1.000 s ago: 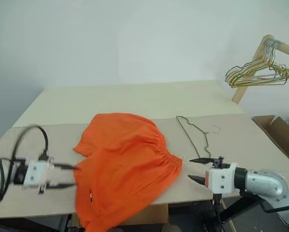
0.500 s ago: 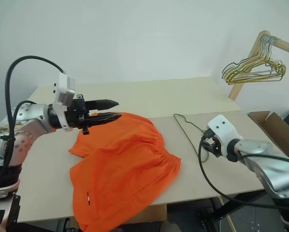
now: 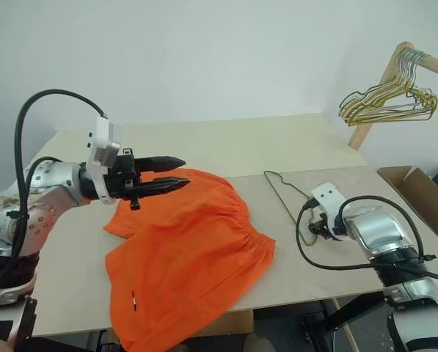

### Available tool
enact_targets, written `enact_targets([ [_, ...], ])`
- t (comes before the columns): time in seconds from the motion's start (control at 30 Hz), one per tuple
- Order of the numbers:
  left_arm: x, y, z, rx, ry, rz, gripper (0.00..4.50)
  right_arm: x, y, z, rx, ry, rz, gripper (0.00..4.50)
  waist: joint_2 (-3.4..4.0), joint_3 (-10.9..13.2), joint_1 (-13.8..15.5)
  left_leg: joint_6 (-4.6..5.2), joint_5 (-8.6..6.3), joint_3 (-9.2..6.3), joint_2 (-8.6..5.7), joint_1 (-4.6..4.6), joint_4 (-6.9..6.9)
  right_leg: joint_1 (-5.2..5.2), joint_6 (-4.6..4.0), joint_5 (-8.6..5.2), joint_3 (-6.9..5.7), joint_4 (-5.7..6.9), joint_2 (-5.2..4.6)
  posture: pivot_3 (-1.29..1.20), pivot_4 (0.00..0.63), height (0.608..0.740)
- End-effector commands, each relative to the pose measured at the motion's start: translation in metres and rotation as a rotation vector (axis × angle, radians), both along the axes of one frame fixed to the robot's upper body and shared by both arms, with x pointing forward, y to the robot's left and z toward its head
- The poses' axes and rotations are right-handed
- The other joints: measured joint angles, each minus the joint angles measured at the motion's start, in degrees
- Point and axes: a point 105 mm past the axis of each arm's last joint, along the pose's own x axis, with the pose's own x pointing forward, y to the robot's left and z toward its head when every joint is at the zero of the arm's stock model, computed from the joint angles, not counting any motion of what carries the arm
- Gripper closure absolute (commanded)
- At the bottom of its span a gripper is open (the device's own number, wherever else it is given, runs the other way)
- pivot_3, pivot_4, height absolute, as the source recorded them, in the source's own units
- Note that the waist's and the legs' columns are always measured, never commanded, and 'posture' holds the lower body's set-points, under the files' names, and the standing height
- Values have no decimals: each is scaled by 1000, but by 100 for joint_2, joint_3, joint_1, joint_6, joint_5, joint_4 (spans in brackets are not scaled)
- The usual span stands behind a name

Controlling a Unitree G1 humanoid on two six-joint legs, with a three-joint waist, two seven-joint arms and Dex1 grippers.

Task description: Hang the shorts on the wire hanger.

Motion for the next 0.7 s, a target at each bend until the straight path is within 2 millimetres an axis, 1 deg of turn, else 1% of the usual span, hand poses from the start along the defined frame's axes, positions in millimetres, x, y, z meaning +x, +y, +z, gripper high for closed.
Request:
enact_targets([
  [0.03, -5, 4, 11, 1, -54, 5, 2275, 9, 1, 10, -8, -44, 11, 1736, 0, 0, -4, 0, 0, 0, 0, 1, 0, 1, 0, 0, 0, 0, 0, -69, 32, 740],
  [0.13, -5, 6, 11, 4, -53, 6, 2275, 8, 0, 5, 1, -12, -5, 1736, 1, 0, -2, 0, 0, -1, 0, 4, 0, 3, 0, 1, 0, 0, 0, -61, 35, 740],
  [0.2, -5, 6, 11, 7, -55, 5, 2275, 5, -1, -3, 10, 32, -20, 2106, 1, 0, -3, 0, 0, -1, 0, 7, 0, 4, -1, 2, 0, 0, 2, -60, 32, 740],
  [0.23, -5, 6, 12, 3, -55, 3, 2275, 4, -1, -7, 22, 54, -31, 2342, 0, 0, -3, 0, 0, -1, 1, 9, 0, 6, -1, 2, 0, 0, 2, -59, 31, 740],
  [0.43, -7, 5, 12, 3, -62, -11, 2275, -1, -3, -16, 44, 103, -57, 4442, -4, -3, 12, 0, 0, -1, 0, 18, 0, 17, 0, 4, 0, -1, 1, -60, 25, 740],
  [0.6, -6, 7, 12, 8, -70, -7, 2275, -4, -5, -15, 26, 99, -53, 4478, -6, -4, 12, 0, 0, -3, 1, 16, 0, 15, 0, 4, -2, -2, 0, -64, 15, 740],
  [0.7, -4, 6, 12, 8, -77, -7, 2275, -3, -7, -13, -6, 63, -42, 4478, -7, -6, 25, -1, 0, -4, 0, 15, 0, 15, 0, 4, -2, -3, -1, -67, 8, 740],
])
